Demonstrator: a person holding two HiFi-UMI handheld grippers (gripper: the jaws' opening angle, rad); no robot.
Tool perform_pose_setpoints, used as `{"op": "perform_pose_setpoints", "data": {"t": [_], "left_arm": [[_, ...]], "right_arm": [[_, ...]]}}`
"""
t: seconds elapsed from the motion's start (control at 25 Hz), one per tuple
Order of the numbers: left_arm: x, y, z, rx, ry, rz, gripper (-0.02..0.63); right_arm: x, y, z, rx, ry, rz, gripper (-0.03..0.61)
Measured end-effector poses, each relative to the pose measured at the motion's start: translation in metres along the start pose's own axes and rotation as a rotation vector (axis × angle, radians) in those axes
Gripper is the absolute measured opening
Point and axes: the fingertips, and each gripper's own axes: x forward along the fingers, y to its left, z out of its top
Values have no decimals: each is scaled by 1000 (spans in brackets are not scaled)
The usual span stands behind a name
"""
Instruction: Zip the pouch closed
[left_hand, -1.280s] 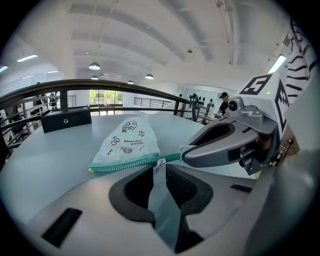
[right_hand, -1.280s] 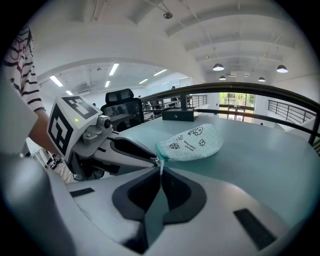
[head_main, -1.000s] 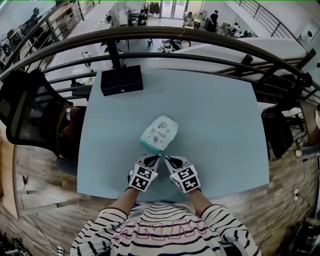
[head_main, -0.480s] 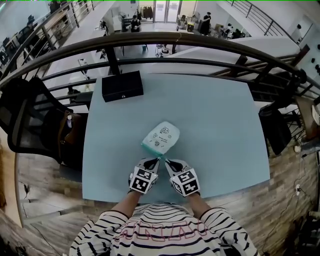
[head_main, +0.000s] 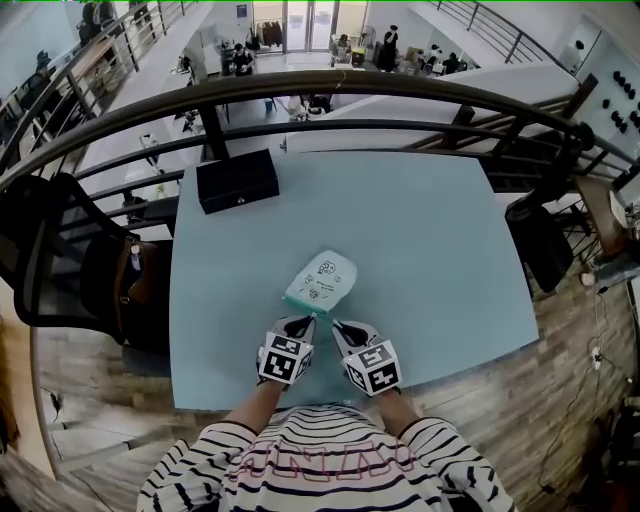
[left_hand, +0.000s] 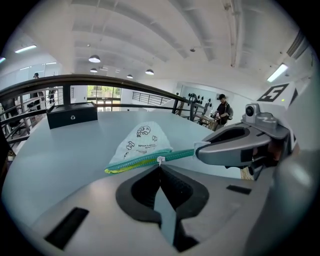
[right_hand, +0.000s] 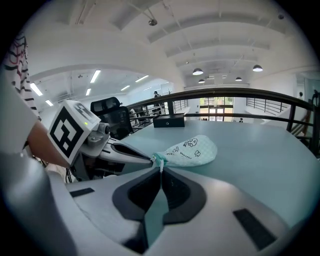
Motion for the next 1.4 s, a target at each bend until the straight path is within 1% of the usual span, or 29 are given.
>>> {"op": "perform_pose_setpoints", "data": {"t": [0.16,0.44,0.6,0.76,0.92,1.04,1.4], "left_arm": [[-6,9,-3,-3,12,2,26],[-9,8,-6,37,25,-7,26],[-10,20,-11,20,37,13,26],[-11,24,-9,26,37,15,26],[-12,32,-8,13,44,48,26],[-13,40,-9,8,51,66,26],[-9,48,-9,43,70,73,28]], "right_arm": [[-9,3,-1,17,-14,-21,36],[-15,11,-5,40,-24,-56,35],[-22,9,-7,65,-31,-80,35],[-22,11,-7,65,-29,-85,35],[-27,4,-7,71,-26,-104,35],[-29,0,-9,74,-21,-103,35],[-24,0,-10,91,-19,-97,35]]}}
